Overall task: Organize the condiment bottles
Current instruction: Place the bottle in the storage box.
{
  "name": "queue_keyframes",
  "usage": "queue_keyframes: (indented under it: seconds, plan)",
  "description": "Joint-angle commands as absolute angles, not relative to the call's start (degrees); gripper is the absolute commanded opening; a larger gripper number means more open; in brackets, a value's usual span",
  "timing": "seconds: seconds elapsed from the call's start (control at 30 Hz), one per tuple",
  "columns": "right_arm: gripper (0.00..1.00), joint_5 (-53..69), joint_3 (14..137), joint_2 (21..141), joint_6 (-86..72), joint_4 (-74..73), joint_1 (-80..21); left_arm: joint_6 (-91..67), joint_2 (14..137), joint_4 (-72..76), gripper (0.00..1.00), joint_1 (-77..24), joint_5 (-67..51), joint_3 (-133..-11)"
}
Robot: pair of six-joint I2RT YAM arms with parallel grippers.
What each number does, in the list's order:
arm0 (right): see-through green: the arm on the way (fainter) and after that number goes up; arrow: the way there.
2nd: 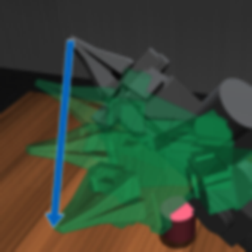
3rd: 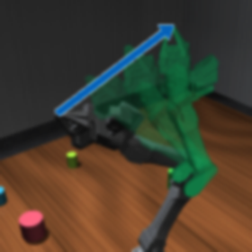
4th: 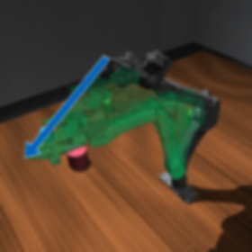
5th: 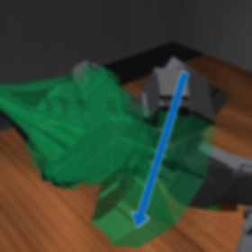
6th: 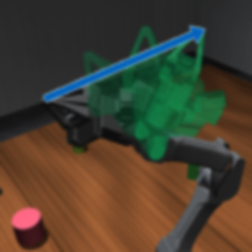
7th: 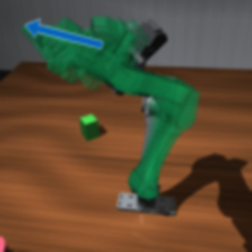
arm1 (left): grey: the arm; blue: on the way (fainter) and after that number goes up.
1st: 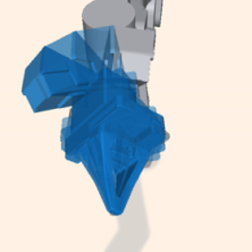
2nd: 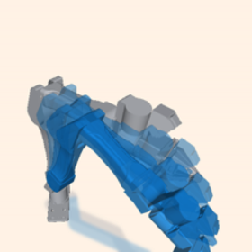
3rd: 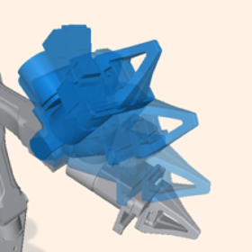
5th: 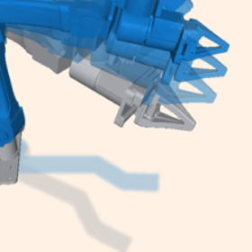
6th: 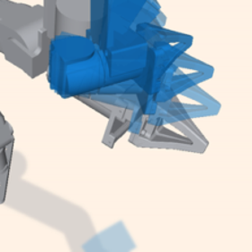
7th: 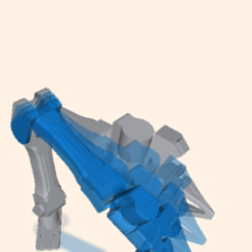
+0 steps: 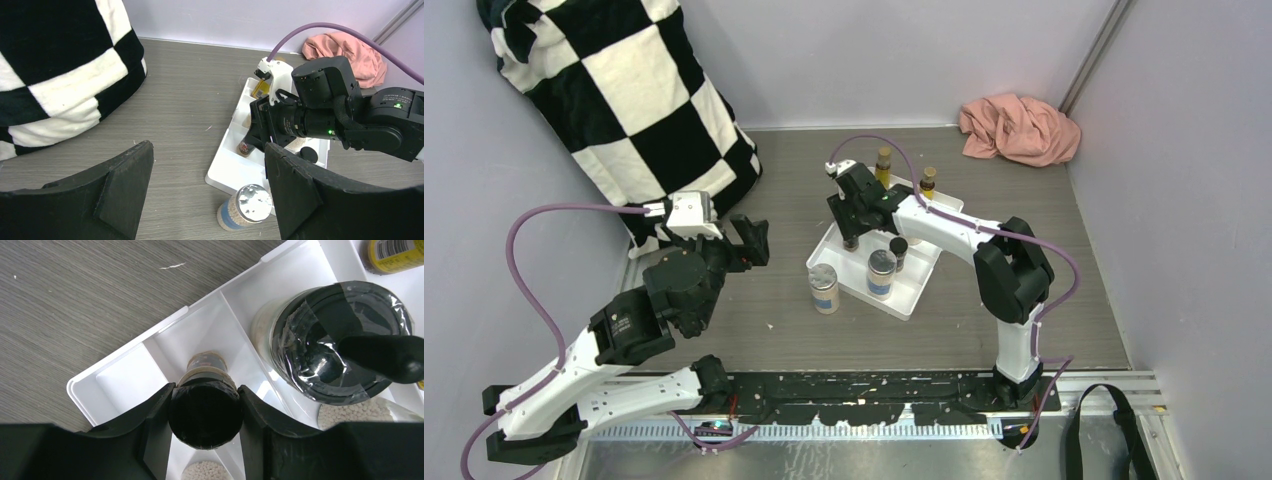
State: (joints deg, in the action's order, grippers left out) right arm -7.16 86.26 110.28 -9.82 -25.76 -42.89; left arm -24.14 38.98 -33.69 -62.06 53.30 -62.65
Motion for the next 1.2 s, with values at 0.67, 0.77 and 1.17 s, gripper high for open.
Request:
queue_keyframes:
  seconds: [0.67,0.77,1.17]
  plan:
    - [0.48,-6.9,88.6,111.0,-10.0,-24.7,-42.6,-25.3,38.1,-32.3,0.83,-61.9,53.7,-61.7]
    - [0.53,-6.9,88.5,111.0,-10.1,-24.6,-42.6,-25.3,38.1,-32.2,0.83,-61.9,53.8,-61.8]
    - [0.59,-6.9,88.5,111.0,-10.1,-24.5,-42.6,-25.3,38.1,-32.2,0.83,-61.8,53.8,-61.6]
